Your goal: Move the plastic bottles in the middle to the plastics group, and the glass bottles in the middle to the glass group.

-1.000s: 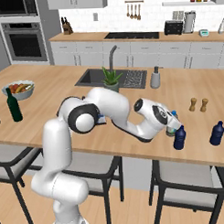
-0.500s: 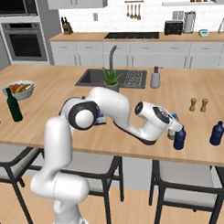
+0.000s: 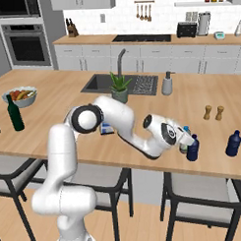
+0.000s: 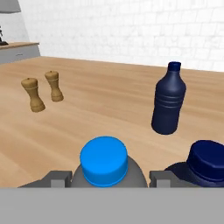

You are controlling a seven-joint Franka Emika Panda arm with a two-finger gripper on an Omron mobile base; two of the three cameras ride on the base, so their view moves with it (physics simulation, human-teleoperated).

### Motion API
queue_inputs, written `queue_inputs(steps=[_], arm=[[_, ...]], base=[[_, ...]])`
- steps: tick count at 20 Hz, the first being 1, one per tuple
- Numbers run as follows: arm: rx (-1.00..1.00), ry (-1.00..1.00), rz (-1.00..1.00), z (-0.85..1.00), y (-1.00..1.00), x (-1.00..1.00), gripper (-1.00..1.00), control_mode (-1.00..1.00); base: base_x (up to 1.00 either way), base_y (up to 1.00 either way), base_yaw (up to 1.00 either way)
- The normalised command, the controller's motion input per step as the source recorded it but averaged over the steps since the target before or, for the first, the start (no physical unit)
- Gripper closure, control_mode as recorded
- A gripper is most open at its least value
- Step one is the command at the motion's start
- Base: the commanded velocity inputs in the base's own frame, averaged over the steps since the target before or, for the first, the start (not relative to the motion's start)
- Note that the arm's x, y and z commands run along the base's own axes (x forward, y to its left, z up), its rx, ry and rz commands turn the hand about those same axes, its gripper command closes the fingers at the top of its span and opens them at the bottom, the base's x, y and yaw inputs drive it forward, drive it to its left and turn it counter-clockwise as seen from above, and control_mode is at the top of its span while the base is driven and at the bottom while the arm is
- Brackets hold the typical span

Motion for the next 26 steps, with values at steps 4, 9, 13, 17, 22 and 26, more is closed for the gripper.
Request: queue_inputs(steps=[4, 9, 13, 17, 22, 26], arm=[[0.0, -0.02, 0.0, -0.3, 0.0, 0.0, 1.0, -1.0], [0.02, 0.0, 0.0, 0.01, 0.0, 0.0, 1.0, -1.0], [0.02, 0.0, 0.0, 0.03, -0.01, 0.0, 1.0, -1.0], [0.02, 0.0, 0.0, -0.11, -0.02, 0.0, 1.0, -1.0], [0.02, 0.0, 0.0, -0.34, -0.03, 0.0, 1.0, -1.0], [0.06, 0.0, 0.0, -0.29, -0.02, 0.0, 1.0, -1.0]], base=[[0.0, 0.0, 0.0], [0.0, 0.0, 0.0], [0.0, 0.0, 0.0], [0.0, 0.0, 0.0], [0.0, 0.0, 0.0], [0.0, 0.0, 0.0]])
